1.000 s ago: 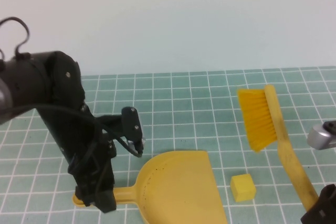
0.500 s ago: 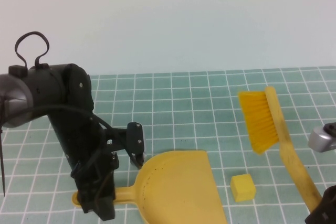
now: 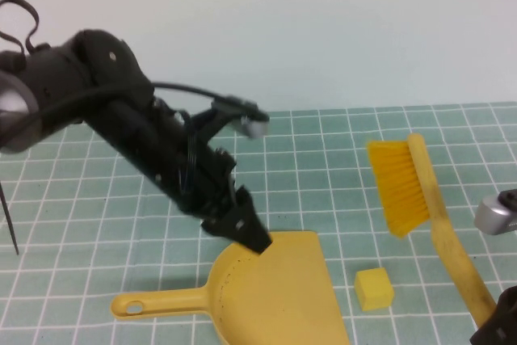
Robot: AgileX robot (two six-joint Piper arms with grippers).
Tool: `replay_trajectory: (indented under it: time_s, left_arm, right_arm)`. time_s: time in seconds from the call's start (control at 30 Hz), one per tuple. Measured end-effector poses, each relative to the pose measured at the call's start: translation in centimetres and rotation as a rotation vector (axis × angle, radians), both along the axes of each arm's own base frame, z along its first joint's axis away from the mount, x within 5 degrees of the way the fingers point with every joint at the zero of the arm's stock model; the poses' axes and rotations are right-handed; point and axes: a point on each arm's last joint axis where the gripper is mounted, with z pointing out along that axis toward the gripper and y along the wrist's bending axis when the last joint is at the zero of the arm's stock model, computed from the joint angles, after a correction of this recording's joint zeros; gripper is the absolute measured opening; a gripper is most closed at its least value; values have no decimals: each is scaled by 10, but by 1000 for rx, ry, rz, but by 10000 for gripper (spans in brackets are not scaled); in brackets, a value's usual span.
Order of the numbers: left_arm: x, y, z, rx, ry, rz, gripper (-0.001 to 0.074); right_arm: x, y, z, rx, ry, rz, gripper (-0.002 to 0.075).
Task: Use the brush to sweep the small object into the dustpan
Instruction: Pick up the dustpan from the table
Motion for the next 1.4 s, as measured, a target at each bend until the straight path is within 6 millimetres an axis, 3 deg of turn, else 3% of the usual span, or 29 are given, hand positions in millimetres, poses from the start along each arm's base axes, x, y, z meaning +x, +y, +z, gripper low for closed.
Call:
replay_trajectory:
  time_s: [0.3, 0.47, 0.57, 0.67, 0.77, 0.83, 1.07, 1.4]
  left_arm:
    - [2, -11, 16, -148, -3, 11, 103]
    - [6, 1, 6, 15, -88, -41, 102]
    - [10, 19, -4, 242, -139, -56, 186]
    - [17, 34, -9, 428, -184, 19, 348]
    - [21, 39, -10, 471, -193, 104, 521]
    - [20, 36, -11, 457, -183, 62, 580]
    - [5, 35, -26, 399, -163, -222, 608]
    - [-6, 47, -61, 479, -159, -253, 609]
  right_arm:
    - [0, 0, 0, -1, 0, 1, 172]
    - [0, -1, 0, -11, -1, 6, 172]
    - [-1, -1, -1, -16, 2, 10, 172]
    - [-1, -2, -1, -21, 2, 13, 172]
    - [-1, -2, -1, -25, 5, 17, 172]
    - [-1, -2, -1, -26, 7, 18, 172]
    - [-2, -4, -2, -43, 7, 27, 172]
    - [-2, -4, -2, -47, 8, 30, 172]
